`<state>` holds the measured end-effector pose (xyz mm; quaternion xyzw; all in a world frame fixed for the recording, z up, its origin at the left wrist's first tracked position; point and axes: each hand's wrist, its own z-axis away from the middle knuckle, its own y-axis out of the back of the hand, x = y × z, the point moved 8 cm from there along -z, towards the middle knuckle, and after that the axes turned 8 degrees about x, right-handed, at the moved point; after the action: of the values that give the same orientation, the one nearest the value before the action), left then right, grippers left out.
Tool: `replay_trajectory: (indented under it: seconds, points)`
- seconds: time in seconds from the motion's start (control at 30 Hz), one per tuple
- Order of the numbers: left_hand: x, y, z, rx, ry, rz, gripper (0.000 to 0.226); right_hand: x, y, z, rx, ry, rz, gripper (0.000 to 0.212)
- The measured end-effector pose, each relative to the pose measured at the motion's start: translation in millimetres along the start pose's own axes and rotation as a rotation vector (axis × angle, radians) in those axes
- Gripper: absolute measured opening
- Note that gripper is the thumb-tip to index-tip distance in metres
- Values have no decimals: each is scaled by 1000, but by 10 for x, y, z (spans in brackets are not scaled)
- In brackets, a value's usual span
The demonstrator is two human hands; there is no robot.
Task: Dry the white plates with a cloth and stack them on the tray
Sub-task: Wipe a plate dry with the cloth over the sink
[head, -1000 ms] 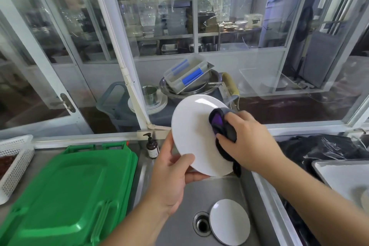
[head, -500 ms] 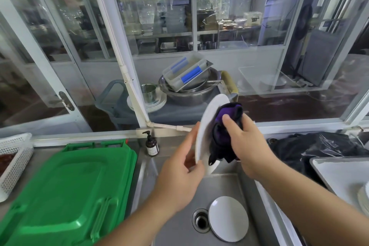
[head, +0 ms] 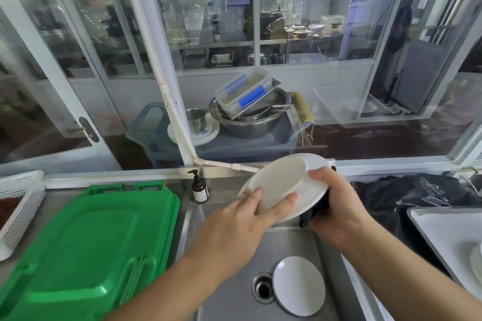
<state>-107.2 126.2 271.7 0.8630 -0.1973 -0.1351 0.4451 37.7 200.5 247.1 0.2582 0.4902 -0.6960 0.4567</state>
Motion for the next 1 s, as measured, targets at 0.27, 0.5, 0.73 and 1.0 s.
replay_trajectory:
  seconds: [0.27,0.5,0.73,1.0]
  points:
    - [-119,-106,96,-142,113,155,69,61,64,35,7,27,-46,30]
    - [-581,-407,484,192,1388,1404,44,72,145,2,2,28,-142,36]
    - [-249,-546,449,124,1652,1987,39,174,178,-19,-6,28,-122,35]
    - [-193,-549,464,175,1686,1962,34,419,330,-75,-10,-25,-98,38]
